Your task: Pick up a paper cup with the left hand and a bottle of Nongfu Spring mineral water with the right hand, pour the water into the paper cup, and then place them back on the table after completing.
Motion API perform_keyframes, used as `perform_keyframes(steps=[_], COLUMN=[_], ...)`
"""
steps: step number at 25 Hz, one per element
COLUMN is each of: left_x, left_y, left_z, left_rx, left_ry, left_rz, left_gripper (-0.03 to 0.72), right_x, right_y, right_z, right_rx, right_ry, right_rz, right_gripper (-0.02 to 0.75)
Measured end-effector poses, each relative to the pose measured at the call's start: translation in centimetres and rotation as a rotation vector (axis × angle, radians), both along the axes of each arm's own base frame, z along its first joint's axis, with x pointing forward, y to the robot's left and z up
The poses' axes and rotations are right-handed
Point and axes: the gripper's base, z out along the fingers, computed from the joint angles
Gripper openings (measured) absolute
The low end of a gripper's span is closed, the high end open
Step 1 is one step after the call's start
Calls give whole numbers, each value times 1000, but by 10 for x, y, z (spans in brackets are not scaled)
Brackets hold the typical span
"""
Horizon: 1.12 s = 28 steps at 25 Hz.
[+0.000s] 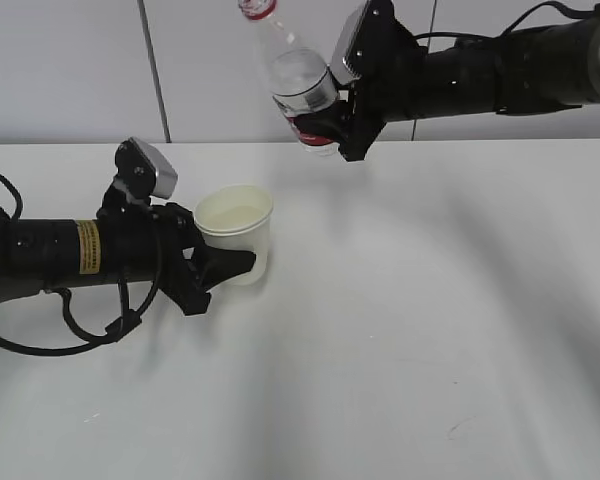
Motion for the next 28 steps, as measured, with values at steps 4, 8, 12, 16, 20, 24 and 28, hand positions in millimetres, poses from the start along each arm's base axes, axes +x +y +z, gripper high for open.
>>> perform_keyframes(steps=[4, 8, 12, 16, 20, 24, 28], left_x=[2, 2, 4, 3, 2, 1, 1], left_y=[1, 1, 1, -1, -2, -4, -3], left_z=[1, 1, -3, -8, -17, -26, -27], left_rx=[2, 3, -16, -47, -69, -90, -62], left_ry=[-23, -28, -14, -8, -8, -6, -37], left_rz=[13, 19, 35, 23, 1, -21, -29], left_gripper=[375, 375, 375, 375, 375, 375, 375], right_x=[1, 1, -3, -4, -9, -17, -20], right_y=[0, -1, -12, -28, -40, -41, -40], right_z=[-8, -25, -29, -35, -48, -58, -62], right_rx=[72, 150, 291, 339, 357, 403, 429], right_ry=[104, 185, 244, 269, 282, 252, 240], right_rz=[-40, -69, -62, -95, -122, -127, -122], right_gripper=[473, 473, 473, 473, 473, 473, 473])
